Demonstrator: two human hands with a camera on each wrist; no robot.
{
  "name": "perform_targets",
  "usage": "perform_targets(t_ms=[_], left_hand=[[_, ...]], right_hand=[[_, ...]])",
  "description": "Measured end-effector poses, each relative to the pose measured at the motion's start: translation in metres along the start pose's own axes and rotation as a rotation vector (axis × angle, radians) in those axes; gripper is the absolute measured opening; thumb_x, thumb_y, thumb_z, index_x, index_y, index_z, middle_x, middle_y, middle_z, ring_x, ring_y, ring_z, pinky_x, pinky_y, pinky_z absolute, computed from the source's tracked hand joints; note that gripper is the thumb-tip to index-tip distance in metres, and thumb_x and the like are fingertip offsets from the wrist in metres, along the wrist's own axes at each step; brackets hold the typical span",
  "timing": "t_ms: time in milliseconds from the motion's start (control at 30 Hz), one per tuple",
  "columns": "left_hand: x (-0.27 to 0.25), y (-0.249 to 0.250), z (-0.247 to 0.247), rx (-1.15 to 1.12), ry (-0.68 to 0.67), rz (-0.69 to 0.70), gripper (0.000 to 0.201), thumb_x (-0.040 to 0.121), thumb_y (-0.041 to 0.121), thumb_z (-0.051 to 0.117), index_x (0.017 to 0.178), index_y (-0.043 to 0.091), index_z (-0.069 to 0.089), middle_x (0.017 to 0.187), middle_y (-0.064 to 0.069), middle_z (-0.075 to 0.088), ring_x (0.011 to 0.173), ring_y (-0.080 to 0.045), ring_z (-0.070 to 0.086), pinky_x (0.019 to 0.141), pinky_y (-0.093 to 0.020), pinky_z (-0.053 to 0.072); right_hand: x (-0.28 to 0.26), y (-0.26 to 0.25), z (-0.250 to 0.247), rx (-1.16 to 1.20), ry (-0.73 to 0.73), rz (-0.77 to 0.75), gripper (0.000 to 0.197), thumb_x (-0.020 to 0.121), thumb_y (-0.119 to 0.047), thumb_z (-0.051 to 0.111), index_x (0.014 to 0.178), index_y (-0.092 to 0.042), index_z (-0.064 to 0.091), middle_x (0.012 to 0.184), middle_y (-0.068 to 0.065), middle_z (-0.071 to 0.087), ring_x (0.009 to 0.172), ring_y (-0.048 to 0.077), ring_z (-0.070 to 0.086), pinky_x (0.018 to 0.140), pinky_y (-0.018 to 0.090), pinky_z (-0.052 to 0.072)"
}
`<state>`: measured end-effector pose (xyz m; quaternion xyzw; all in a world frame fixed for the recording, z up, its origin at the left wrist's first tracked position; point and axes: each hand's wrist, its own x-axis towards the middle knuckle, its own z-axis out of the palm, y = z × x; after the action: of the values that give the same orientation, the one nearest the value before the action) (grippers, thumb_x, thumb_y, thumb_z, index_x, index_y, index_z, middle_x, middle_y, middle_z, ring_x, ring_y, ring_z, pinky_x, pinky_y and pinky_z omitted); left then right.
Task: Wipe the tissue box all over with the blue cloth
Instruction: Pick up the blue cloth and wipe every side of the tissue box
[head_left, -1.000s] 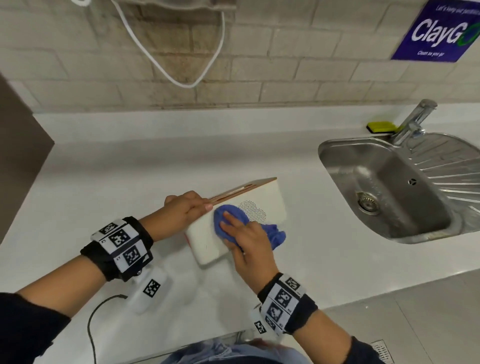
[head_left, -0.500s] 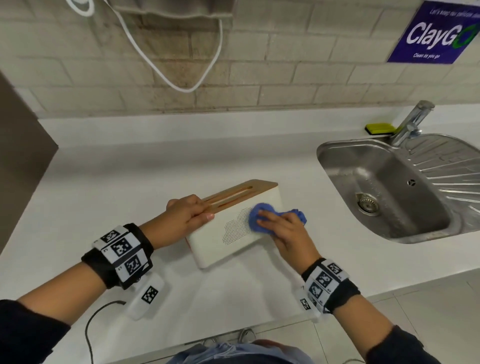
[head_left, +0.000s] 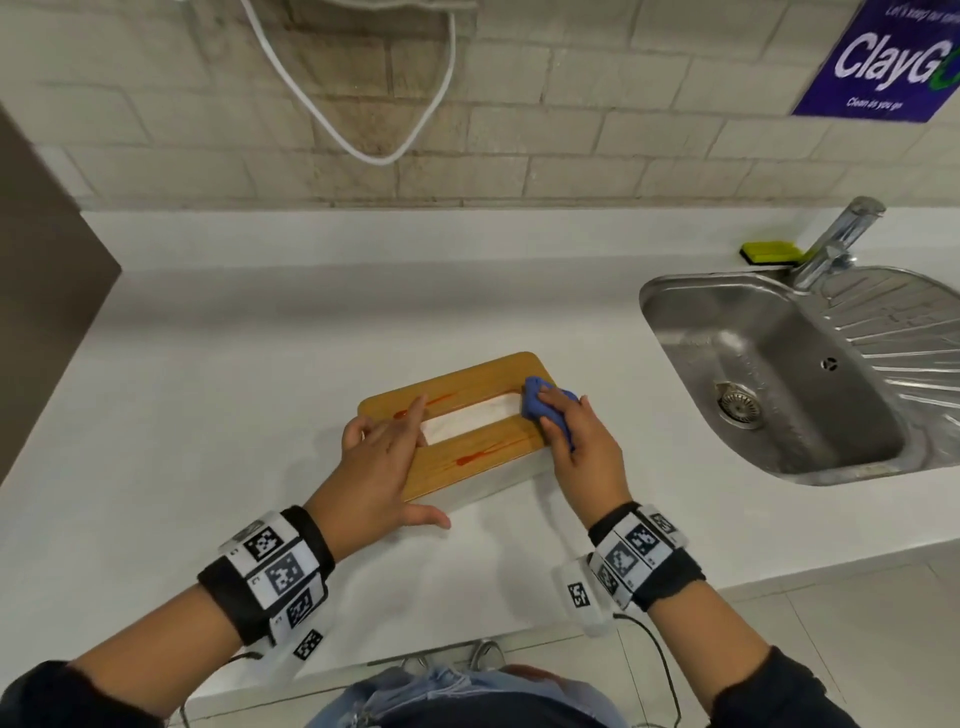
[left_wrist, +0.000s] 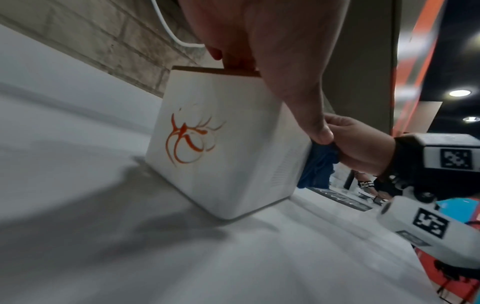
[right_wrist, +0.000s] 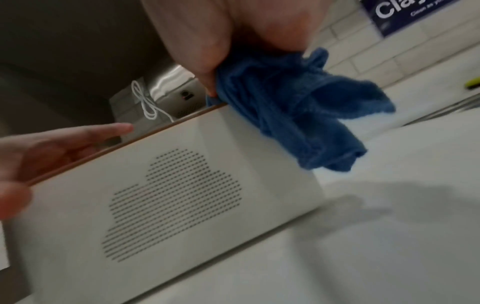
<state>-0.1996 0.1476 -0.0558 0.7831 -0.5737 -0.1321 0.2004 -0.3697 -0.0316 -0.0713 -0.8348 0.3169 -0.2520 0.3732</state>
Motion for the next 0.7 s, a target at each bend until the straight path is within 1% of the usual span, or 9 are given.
perform_targets(t_ms=[67,133,200,333,433,500,567,633,700], left_hand=[[-0.001,-0.001,0.001,-0.102,0.003,-0.044,0.137,0.048,0.068,0.072,0.137,0.030,-0.025,0.120,0.006,0.050,0.123,-0.014,0.034,0.103,-0.022,-0.003],[-0.001,-0.003,0.003,-0.125,0.021,-0.060,0.144,0.042,0.067,0.076,0.131,0.038,-0.034,0.121,0.004,0.052,0.126,-0.019,0.034,0.105,-0.025,0.001],[-0.001,-0.006,0.005,-0.127,0.036,-0.053,0.145,0.037,0.069,0.075,0.130,0.042,-0.033,0.119,0.003,0.055,0.125,-0.020,0.038,0.106,-0.026,0.002],[-0.002,-0.008,0.003,-0.130,0.043,-0.031,0.149,0.034,0.074,0.071,0.127,0.042,-0.040,0.111,0.012,0.050,0.118,-0.017,0.046,0.102,-0.023,0.002],[-0.002,-0.008,0.000,-0.130,0.034,-0.020,0.149,0.035,0.070,0.075,0.126,0.044,-0.040,0.112,0.008,0.054,0.115,-0.015,0.048,0.100,-0.022,0.001],[-0.001,-0.008,-0.002,-0.114,0.022,-0.020,0.148,0.037,0.067,0.077,0.127,0.044,-0.037,0.116,0.005,0.057,0.118,-0.017,0.046,0.101,-0.023,-0.001],[-0.001,-0.006,-0.003,-0.102,0.024,-0.027,0.145,0.039,0.064,0.080,0.130,0.042,-0.031,0.119,0.004,0.057,0.121,-0.019,0.043,0.101,-0.023,-0.002],[-0.002,-0.005,-0.004,-0.107,0.024,-0.040,0.141,0.042,0.060,0.081,0.131,0.042,-0.027,0.121,0.004,0.056,0.124,-0.019,0.038,0.101,-0.022,-0.004],[-0.004,-0.005,-0.006,-0.113,0.021,-0.038,0.138,0.045,0.059,0.080,0.131,0.042,-0.027,0.122,0.006,0.055,0.124,-0.017,0.035,0.101,-0.021,-0.005]], right_hand=[[-0.006,-0.005,0.007,-0.046,0.011,-0.018,0.031,0.096,-0.025,0.045,0.127,-0.025,0.049,0.134,0.001,0.053,0.130,0.020,0.041,0.102,0.016,0.029],[-0.011,-0.017,0.016,-0.056,-0.016,-0.101,0.031,0.094,-0.030,0.042,0.122,-0.025,0.053,0.124,0.001,0.060,0.115,0.016,0.053,0.089,0.010,0.034],[-0.017,-0.031,0.031,-0.037,-0.079,-0.163,0.031,0.093,-0.034,0.040,0.119,-0.025,0.056,0.115,0.001,0.065,0.104,0.013,0.057,0.083,0.015,0.038],[-0.029,-0.044,0.048,0.013,-0.212,-0.284,0.035,0.091,-0.035,0.039,0.116,-0.019,0.059,0.115,0.001,0.067,0.108,0.009,0.055,0.090,0.018,0.041],[-0.027,-0.037,0.036,-0.005,-0.362,-0.380,0.034,0.092,-0.032,0.040,0.115,-0.017,0.060,0.117,0.000,0.065,0.113,0.008,0.053,0.093,0.016,0.040],[-0.021,-0.034,0.019,0.003,-0.467,-0.338,0.035,0.090,-0.035,0.039,0.111,-0.018,0.061,0.114,-0.003,0.066,0.107,0.004,0.055,0.088,0.011,0.039],[-0.012,-0.031,0.001,0.081,-0.500,-0.218,0.024,0.089,-0.034,0.044,0.102,-0.024,0.063,0.103,-0.009,0.066,0.097,-0.002,0.058,0.085,0.011,0.042],[-0.001,-0.029,-0.019,0.252,-0.339,-0.051,0.014,0.087,-0.028,0.046,0.090,-0.030,0.060,0.092,-0.011,0.064,0.086,-0.006,0.058,0.083,0.012,0.044],[0.013,-0.023,-0.038,0.387,-0.107,0.107,0.012,0.091,-0.027,0.048,0.085,-0.029,0.057,0.087,-0.005,0.063,0.084,0.006,0.060,0.085,0.024,0.047]])
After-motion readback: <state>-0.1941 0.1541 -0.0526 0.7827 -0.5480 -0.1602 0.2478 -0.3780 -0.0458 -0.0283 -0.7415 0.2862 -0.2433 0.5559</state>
